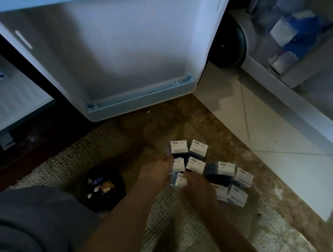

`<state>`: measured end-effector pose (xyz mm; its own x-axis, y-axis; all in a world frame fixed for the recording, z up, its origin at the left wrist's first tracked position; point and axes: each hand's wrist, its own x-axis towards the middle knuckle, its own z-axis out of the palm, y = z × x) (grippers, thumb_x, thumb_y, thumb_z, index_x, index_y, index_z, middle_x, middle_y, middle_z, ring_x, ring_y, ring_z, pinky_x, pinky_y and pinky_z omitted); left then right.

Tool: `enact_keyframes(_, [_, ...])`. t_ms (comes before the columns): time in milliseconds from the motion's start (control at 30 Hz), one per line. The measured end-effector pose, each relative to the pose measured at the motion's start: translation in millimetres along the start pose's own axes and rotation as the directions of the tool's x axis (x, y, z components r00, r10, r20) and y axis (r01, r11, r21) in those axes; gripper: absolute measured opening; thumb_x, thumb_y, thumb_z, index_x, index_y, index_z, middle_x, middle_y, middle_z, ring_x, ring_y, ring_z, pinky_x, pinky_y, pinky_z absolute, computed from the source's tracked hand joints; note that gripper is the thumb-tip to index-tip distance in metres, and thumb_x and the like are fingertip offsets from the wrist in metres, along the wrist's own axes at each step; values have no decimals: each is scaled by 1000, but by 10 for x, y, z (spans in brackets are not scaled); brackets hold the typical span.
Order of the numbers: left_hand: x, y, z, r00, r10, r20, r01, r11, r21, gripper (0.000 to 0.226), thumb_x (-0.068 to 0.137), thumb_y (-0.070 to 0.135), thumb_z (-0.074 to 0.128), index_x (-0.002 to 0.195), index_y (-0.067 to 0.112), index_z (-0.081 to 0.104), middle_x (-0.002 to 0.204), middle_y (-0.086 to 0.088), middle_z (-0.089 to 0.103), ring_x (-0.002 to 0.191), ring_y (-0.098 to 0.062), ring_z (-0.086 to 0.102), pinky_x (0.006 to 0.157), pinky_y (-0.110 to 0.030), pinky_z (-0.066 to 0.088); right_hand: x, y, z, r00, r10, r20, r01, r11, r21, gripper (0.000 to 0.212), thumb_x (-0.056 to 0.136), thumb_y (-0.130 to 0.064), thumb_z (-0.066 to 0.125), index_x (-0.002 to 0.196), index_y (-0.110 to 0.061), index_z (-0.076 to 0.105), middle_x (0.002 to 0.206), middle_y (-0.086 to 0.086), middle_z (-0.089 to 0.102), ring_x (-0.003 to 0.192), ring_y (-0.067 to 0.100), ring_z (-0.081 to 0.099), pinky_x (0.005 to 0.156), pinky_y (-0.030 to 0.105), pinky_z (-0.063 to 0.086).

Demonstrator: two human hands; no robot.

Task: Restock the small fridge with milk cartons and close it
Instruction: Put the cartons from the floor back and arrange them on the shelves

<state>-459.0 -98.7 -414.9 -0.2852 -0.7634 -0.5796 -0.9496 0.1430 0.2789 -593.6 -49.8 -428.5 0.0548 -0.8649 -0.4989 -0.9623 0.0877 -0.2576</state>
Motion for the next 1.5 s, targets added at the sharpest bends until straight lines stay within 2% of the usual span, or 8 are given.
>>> enact_keyframes(133, [89,20,30,999,9,-34,-7,998,57,51,93,23,51,140,19,32,129,-9,55,112,-28,59,86,-36,49,-4,-3,8,1000,-8,19,8,1000,-9,41,97,-30,45,136,-18,42,140,3,47,129,21,43,98,33,40])
enact_keyframes(500, [-43,-135,-131,998,-64,-29,62,996,-66,40,92,31,52,130,21,42,125,-8,59,113,-28,58,89,-37,49,-26,18,23,1000,-21,13,22,999,-34,44,98,-27,45,140,-17,38,141,4,45,132,20,41,102,34,39])
enact_keyframes(667, [-215,-151,-451,999,6,32,-7,1000,16,32,91,30,54,121,18,52,122,-6,59,110,-24,57,89,-36,49,-167,69,-93,991,-136,-10,136,991,-6,43,90,-28,51,127,-6,55,121,15,61,111,32,60,86,41,51])
enact_keyframes(800, [-384,-163,-746,992,55,117,-58,998,24,35,92,29,54,124,16,52,125,-8,58,113,-25,56,88,-35,48,-293,-21,-480,991,-136,-8,135,988,-73,40,96,-39,45,129,-17,45,128,5,54,115,24,54,86,36,48])
enact_keyframes(900, [-554,-156,-1009,978,92,188,-96,995,16,40,93,27,55,131,15,49,130,-8,55,116,-24,54,90,-34,47,-405,-102,-835,972,-220,-77,211,971,-110,34,95,-44,46,118,-19,49,118,3,59,105,22,59,72,33,46])
enact_keyframes(1000, [-773,-124,-1301,967,142,210,-156,986,50,37,93,29,55,127,15,51,128,-7,54,113,-23,52,90,-34,45,-560,-207,-1194,932,-339,-126,324,937,-128,34,95,-45,44,114,-17,51,106,0,62,94,17,61,71,30,47])
enact_keyframes(1233, [-1420,-47,-1921,970,239,32,-241,958,154,32,93,31,54,120,14,53,124,-6,57,112,-23,53,81,-28,37,-851,-702,-1982,852,-500,-154,441,845,-302,26,96,-45,43,105,-20,48,79,-14,43,75,11,47,57,24,33])
enact_keyframes(1500, [-2381,-397,-2537,925,251,-284,-208,963,174,26,93,36,53,116,24,51,117,-1,59,106,-19,56,84,-33,46,-1156,-1442,-2693,729,-651,-214,541,738,-402,33,95,-46,39,115,-22,45,102,-8,49,92,19,56,78,39,45])
